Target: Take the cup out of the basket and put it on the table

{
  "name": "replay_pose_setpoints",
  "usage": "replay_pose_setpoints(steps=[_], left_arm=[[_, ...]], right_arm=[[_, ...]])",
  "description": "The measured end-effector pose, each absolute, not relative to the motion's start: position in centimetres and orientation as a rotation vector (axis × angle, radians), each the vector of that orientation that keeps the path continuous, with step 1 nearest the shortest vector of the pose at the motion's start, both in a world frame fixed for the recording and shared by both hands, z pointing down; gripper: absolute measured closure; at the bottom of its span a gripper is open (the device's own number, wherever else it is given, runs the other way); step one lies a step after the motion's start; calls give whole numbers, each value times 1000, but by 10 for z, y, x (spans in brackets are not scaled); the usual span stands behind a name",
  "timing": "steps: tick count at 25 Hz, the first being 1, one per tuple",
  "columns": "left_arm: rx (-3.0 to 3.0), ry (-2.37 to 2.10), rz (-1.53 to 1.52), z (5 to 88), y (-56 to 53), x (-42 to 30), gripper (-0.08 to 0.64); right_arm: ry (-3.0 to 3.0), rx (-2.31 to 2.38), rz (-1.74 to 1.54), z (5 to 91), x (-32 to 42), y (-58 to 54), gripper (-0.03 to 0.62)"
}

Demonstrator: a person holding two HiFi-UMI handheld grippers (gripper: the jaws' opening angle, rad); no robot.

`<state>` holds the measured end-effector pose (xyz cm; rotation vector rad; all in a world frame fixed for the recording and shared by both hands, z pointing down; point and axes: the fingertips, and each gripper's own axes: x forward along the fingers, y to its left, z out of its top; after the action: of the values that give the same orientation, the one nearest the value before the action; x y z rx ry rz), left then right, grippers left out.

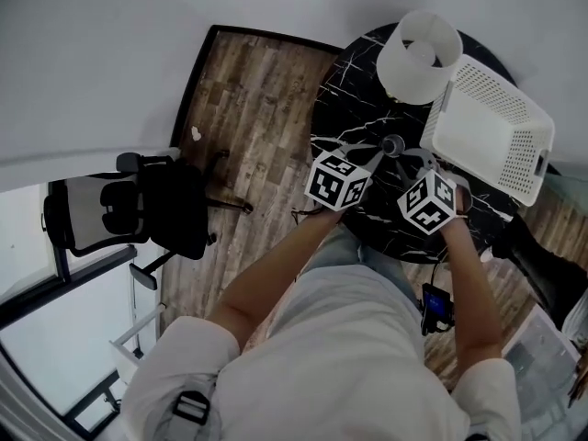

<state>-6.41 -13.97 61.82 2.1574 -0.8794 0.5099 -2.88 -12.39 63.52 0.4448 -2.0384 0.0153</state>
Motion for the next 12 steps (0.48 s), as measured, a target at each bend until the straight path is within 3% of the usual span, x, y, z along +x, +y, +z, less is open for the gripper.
replay_pose_setpoints(steps=[12], left_arm=[[2414, -819, 394, 507, -134, -3, 554]], right_arm=[[-2252, 892, 143, 513, 39, -121, 584]])
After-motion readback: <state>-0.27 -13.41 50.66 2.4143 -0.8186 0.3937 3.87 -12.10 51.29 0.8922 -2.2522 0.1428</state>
